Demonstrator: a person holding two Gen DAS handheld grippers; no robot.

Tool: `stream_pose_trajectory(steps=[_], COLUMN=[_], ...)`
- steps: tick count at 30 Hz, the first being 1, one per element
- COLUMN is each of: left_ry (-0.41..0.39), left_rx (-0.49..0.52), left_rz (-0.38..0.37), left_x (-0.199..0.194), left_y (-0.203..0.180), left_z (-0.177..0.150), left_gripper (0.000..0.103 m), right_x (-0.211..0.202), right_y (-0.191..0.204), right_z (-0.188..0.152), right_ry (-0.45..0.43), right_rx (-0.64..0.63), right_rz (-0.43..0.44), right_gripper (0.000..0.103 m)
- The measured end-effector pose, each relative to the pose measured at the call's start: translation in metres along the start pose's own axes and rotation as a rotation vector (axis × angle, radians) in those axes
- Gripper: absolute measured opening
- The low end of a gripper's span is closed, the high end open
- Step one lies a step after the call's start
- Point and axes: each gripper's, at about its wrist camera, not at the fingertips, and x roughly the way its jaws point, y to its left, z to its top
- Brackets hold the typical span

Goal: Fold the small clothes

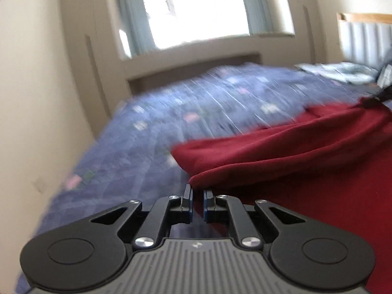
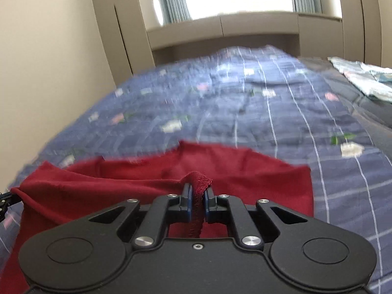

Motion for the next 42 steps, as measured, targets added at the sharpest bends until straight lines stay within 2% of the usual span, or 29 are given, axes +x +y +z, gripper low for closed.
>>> stream_pose_trajectory(steps=[2,5,6,8,11,13,15,18,19,20,21,22,23,24,26,27,30,31,32,34,36,37,39,42], left_ry=[0.059,0.094,0.103,0.107,0.039,0.029,0.044,0.121,0.16,0.204,0.231,0.243,0.21,0.163,0.087,0.085,0.145,0.156,0.154,0.122,0.079,0.076,0.08,0.075], left_rx=[-0.007,-0.061,-0.093,-0.15,-0.203,-0.249,-0.313,-0.454,-0.511,-0.578,-0.639,-0.687,-0.698,-0.664,-0.553,-0.53,-0.499,-0.497,-0.514,-0.592,-0.645,-0.64,-0.573,-0.39], left_rz=[-0.078,-0.134,-0.148,-0.165,-0.175,-0.179,-0.161,-0.165,-0.181,-0.208,-0.257,-0.303,-0.299,-0.287,-0.276,-0.262,-0.22,-0.212,-0.204,-0.197,-0.206,-0.204,-0.191,-0.169], left_x=[0.003,-0.004,-0.007,-0.012,-0.021,-0.018,-0.001,0.045,0.063,0.082,0.098,0.111,0.114,0.112,0.103,0.1,0.102,0.102,0.1,0.09,0.074,0.066,0.053,0.029], left_y=[0.003,0.014,0.02,0.032,0.047,0.055,0.061,0.073,0.077,0.082,0.088,0.092,0.093,0.09,0.08,0.075,0.071,0.073,0.075,0.085,0.092,0.094,0.093,0.084], left_z=[-0.01,-0.021,-0.022,-0.019,-0.009,0.003,0.015,0.029,0.031,0.03,0.029,0.029,0.032,0.037,0.05,0.052,0.045,0.039,0.034,0.025,0.011,0.007,0.0,-0.01], left_gripper=[0.009,0.014,0.021,0.069,0.083,0.089,0.089,0.087,0.08,0.053,0.027,0.006,0.006,0.006,0.005,0.005,0.008,0.02,0.038,0.061,0.061,0.062,0.063,0.063], right_x=[0.005,0.002,0.002,-0.001,-0.003,-0.003,-0.004,-0.005,-0.005,-0.005,-0.005,-0.006,-0.006,-0.006,-0.007,-0.007,-0.008,-0.007,-0.007,-0.005,-0.003,-0.003,-0.001,0.0], right_y=[-0.005,-0.011,-0.011,-0.012,-0.008,-0.004,-0.001,-0.002,-0.003,-0.003,-0.004,-0.005,-0.006,-0.009,-0.01,-0.008,-0.003,-0.004,-0.005,-0.008,-0.01,-0.01,-0.01,-0.007], right_z=[-0.01,-0.021,-0.023,-0.027,-0.036,-0.042,-0.047,-0.05,-0.051,-0.051,-0.052,-0.053,-0.053,-0.055,-0.057,-0.058,-0.058,-0.058,-0.057,-0.057,-0.058,-0.058,-0.057,-0.058], right_ry=[0.033,0.007,-0.001,-0.021,-0.054,-0.076,-0.101,-0.117,-0.12,-0.122,-0.125,-0.131,-0.136,-0.141,-0.154,-0.157,-0.165,-0.164,-0.162,-0.155,-0.149,-0.146,-0.136,-0.136], right_rx=[0.016,0.054,0.057,0.06,0.027,0.003,-0.004,-0.003,0.003,0.007,0.009,0.012,0.02,0.035,0.045,0.04,0.017,0.018,0.024,0.036,0.046,0.048,0.046,0.029], right_rz=[0.017,0.041,0.052,0.079,0.088,0.08,0.077,0.079,0.083,0.085,0.085,0.072,0.064,0.071,0.067,0.062,0.04,0.041,0.046,0.056,0.063,0.064,0.062,0.05], right_gripper=[0.011,0.019,0.028,0.041,0.049,0.05,0.053,0.053,0.053,0.053,0.048,0.041,0.018,0.012,0.01,0.01,0.01,0.01,0.01,0.011,0.011,0.011,0.011,0.012])
